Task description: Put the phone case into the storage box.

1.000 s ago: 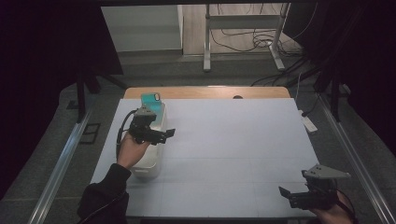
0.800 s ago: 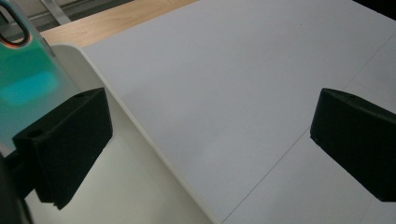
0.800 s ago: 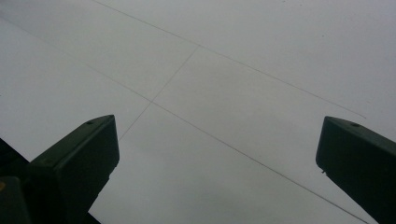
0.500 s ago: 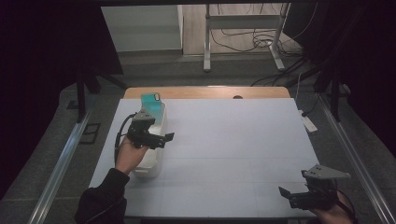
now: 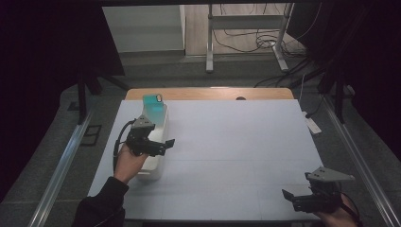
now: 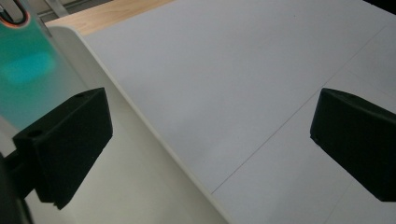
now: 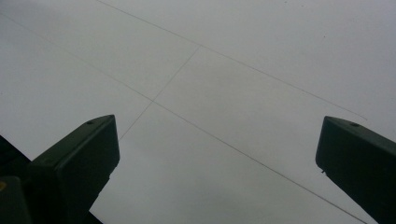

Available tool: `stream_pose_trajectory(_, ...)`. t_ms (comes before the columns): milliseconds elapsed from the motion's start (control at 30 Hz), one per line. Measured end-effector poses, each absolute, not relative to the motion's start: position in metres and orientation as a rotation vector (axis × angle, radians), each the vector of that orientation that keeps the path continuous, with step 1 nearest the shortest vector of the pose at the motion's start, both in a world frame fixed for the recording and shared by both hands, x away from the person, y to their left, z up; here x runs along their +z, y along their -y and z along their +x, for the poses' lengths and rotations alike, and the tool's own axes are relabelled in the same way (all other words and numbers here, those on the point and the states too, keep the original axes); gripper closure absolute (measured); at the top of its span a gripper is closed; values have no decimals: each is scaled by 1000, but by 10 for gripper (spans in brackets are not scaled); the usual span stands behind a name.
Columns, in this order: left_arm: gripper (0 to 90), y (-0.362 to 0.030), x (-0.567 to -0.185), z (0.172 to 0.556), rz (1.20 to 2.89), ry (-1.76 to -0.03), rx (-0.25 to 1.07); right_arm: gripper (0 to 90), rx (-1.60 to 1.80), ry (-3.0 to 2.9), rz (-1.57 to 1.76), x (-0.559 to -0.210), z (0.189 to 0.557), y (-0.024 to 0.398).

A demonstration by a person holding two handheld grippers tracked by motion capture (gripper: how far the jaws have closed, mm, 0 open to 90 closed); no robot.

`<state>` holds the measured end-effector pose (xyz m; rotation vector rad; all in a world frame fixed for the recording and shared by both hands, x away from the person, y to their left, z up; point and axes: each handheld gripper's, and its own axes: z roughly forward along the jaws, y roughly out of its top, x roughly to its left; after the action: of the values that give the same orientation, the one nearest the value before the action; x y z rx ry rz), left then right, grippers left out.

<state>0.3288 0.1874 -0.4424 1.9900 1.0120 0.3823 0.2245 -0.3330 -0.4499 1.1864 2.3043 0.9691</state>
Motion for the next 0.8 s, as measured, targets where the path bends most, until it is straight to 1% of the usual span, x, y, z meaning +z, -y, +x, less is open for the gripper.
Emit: stream_pose_trajectory(800,0,-188,-440,300,1984,-1005,399,0,967,-2308,1177,-450,224,332)
